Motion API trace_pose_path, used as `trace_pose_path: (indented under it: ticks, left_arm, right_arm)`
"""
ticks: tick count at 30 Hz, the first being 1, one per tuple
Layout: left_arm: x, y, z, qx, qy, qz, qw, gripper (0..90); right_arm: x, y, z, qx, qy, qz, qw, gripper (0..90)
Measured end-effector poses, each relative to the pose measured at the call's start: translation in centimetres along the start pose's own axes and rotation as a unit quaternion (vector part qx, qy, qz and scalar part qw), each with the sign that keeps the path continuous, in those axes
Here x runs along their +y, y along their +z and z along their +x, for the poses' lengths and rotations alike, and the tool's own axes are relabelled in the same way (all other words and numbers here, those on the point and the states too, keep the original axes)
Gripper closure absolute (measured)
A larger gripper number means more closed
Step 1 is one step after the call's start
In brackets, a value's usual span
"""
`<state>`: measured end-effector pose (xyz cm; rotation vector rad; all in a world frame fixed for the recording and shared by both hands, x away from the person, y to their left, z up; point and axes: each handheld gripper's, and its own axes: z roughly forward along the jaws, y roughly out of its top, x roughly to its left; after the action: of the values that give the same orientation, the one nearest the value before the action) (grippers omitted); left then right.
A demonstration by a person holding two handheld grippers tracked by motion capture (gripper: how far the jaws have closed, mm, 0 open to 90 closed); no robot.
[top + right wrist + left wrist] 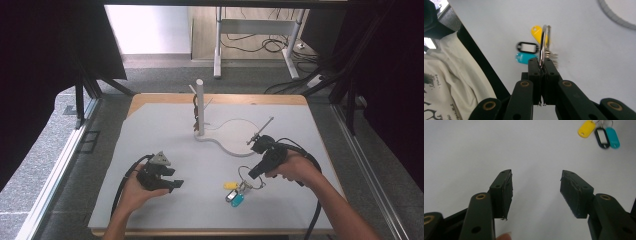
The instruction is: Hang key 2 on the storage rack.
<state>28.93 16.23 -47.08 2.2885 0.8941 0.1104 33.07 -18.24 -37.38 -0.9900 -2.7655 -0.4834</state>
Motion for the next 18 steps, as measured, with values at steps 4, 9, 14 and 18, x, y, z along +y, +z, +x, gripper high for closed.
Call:
trace_pose_path:
  ticks: [4, 9, 14, 18]
  left_arm:
    - [-0.1, -0.1, 0.1, 0.000, -0.002, -0.002, 1.0000, 43.8]
    - [-0.1, -0.1, 0.1, 0.000, -0.002, -0.004, 1.0000, 43.7]
    - [-0.1, -0.1, 0.1, -0.002, -0.001, -0.004, 1.0000, 43.7]
    - [-0.1, -0.2, 0.2, -0.005, -0.001, -0.008, 1.0000, 43.6]
  right_arm:
    - [0.6, -1.2, -0.2, -0.003, 0.002, -0.008, 1.0000, 86.5]
    - [1.2, -2.4, -0.4, 0.000, 0.003, -0.014, 0.9999, 86.5]
    - [1.8, -3.2, -0.5, -0.005, 0.004, -0.017, 0.9998, 86.5]
    - [2.2, -3.6, -0.9, -0.008, 0.010, -0.022, 0.9997, 86.5]
